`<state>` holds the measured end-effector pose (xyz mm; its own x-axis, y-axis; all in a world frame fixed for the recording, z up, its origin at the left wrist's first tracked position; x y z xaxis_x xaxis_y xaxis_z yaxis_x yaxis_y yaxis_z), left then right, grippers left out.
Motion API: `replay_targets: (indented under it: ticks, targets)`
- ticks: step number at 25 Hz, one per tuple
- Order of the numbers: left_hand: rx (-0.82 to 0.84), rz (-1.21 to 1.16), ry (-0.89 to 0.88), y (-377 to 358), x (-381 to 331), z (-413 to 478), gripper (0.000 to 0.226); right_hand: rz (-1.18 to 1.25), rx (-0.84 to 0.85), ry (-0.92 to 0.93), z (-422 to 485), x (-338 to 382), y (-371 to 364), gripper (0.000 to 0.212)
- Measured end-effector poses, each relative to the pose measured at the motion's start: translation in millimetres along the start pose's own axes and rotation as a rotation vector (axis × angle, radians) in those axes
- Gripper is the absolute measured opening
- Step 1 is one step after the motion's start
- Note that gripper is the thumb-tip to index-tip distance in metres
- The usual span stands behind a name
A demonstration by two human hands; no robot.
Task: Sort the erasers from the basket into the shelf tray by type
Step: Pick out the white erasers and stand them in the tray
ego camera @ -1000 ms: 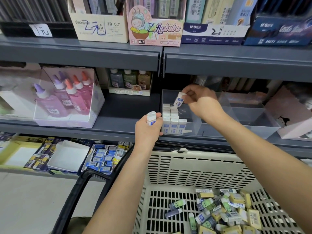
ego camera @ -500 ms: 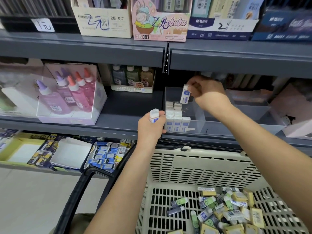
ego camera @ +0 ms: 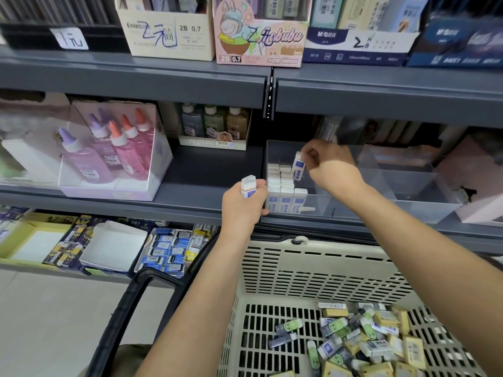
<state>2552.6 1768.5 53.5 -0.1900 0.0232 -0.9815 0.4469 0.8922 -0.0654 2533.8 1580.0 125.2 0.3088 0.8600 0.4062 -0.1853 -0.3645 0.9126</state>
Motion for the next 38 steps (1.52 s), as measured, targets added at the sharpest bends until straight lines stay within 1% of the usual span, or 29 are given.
replay_targets:
  ticks: [2,6,9,11,12,13,15,17,19,21,23,26,28,30,32,35,36,38]
  targets:
    - [0.003,-0.006,-0.006,-0.4,0.3,0.0,0.013,-0.015,0.009,0.014,-0.2,0.9,-1.9,0.016]
    - [0.009,-0.011,0.006,-1.6,2.1,3.1,0.008,0.017,0.140,0.041,-1.1,-1.4,-12.1,0.013]
    - [-0.023,0.051,-0.044,-2.6,-4.6,5.5,0.011,0.023,0.168,0.028,-3.1,-6.3,-14.3,0.015]
    - [-0.011,0.159,-0.094,-5.4,-14.7,11.0,0.020,-0.012,0.139,0.016,-4.0,-8.6,-10.3,0.016]
    - [0.016,0.255,-0.105,-8.2,-20.4,15.6,0.024,-0.028,0.127,0.010,-3.7,-9.7,-7.9,0.016]
    - [0.047,0.373,-0.107,-11.7,-26.2,21.1,0.024,-0.036,0.123,0.001,-3.2,-10.8,-6.0,0.015]
    - [0.120,0.555,-0.093,-19.2,-35.1,33.0,0.015,-0.019,0.124,-0.022,-1.5,-13.2,-3.4,0.014]
    - [0.187,0.625,-0.006,-24.5,-36.0,39.7,0.012,0.009,0.135,-0.047,-1.3,-15.1,-3.9,0.015]
    - [0.218,0.699,0.054,-25.9,-34.2,44.4,0.012,0.024,0.138,-0.052,-2.1,-15.1,-4.8,0.017]
    - [0.257,0.755,0.064,-26.5,-32.6,49.6,0.020,0.024,0.136,-0.046,-1.8,-13.9,-4.0,0.016]
    - [0.294,0.772,0.037,-27.4,-34.0,51.0,0.025,0.020,0.126,-0.047,-1.0,-12.7,-2.6,0.014]
    - [0.318,0.748,-0.035,-29.5,-38.1,46.7,0.022,0.013,0.082,-0.035,-0.8,-8.2,0.6,0.017]
    - [0.317,0.728,-0.073,-30.0,-38.9,45.5,0.024,0.049,0.061,0.012,-0.5,-0.8,-0.1,0.018]
    - [0.318,0.705,-0.085,-30.6,-38.2,45.2,0.025,0.076,0.078,0.057,0.6,8.7,-4.7,0.018]
    - [0.277,0.641,-0.105,-28.3,-37.7,43.5,0.025,0.072,0.131,0.065,2.8,15.2,-13.9,0.018]
    - [0.089,0.379,-0.048,-9.2,-24.6,36.1,0.024,0.083,0.187,0.024,5.2,14.3,-22.7,0.016]
    - [0.056,0.282,-0.015,-5.1,-18.0,32.7,0.023,0.093,0.190,0.012,5.7,12.7,-23.3,0.014]
    - [0.065,0.168,0.012,-5.9,-7.8,26.8,0.024,0.078,0.209,0.015,6.3,12.0,-25.0,0.015]
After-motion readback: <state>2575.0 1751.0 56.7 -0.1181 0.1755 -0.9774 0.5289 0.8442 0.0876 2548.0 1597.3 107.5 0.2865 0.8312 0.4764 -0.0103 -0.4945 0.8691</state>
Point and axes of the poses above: each hand's wrist, its own z-axis towards the middle knuckle, its own y-axis out of the back of the hand, x = y × z, the point moved 8 cm from there along z, towards the middle knuckle, and after that the axes turned 12 degrees about x, right-handed, at the moved point
